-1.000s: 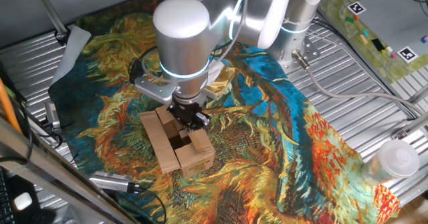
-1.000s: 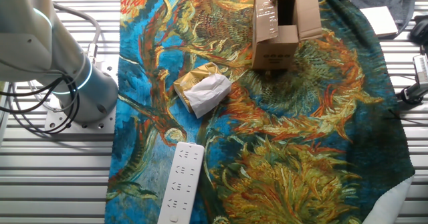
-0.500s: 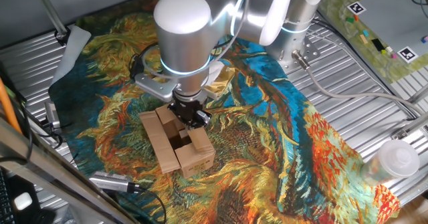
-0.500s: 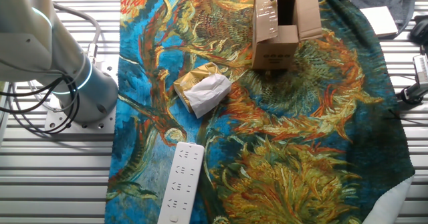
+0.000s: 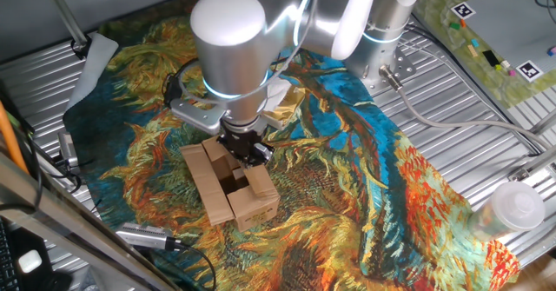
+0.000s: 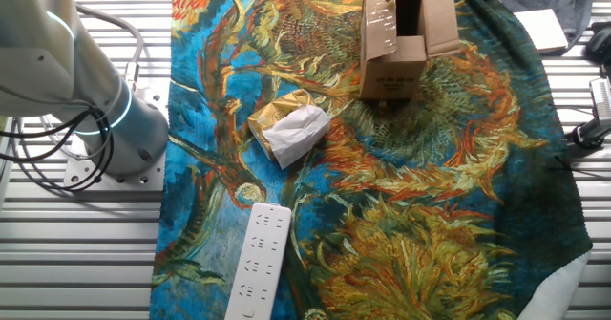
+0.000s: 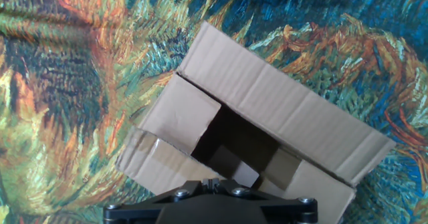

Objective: Cover the box

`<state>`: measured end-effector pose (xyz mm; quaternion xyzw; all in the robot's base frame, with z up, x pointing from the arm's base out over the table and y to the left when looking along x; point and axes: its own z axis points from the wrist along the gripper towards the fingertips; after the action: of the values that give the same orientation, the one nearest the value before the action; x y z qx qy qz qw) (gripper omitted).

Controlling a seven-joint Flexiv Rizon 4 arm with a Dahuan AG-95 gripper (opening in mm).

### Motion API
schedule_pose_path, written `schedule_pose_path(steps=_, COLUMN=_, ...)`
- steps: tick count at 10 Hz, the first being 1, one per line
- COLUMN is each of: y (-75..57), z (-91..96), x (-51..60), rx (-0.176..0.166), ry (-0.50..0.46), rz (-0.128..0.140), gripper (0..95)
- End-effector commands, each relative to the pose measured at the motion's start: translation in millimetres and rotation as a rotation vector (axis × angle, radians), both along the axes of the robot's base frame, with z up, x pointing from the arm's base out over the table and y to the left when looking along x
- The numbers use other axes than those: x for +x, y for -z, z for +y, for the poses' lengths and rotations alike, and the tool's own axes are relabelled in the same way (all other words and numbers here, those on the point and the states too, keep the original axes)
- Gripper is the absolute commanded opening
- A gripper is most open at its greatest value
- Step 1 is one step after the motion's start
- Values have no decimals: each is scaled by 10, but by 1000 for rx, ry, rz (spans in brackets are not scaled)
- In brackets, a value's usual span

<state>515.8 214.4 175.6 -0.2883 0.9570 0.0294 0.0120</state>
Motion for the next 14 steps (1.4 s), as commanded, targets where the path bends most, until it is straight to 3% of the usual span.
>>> schedule_pose_path(steps=1, y=0, z=-7, x=-16, rx=-10, ry=-8, rz=-4, gripper=0)
schedule_pose_path(steps=14, y=0, z=-7, x=-16, rx=-28, ry=-30, rz=0, gripper=0)
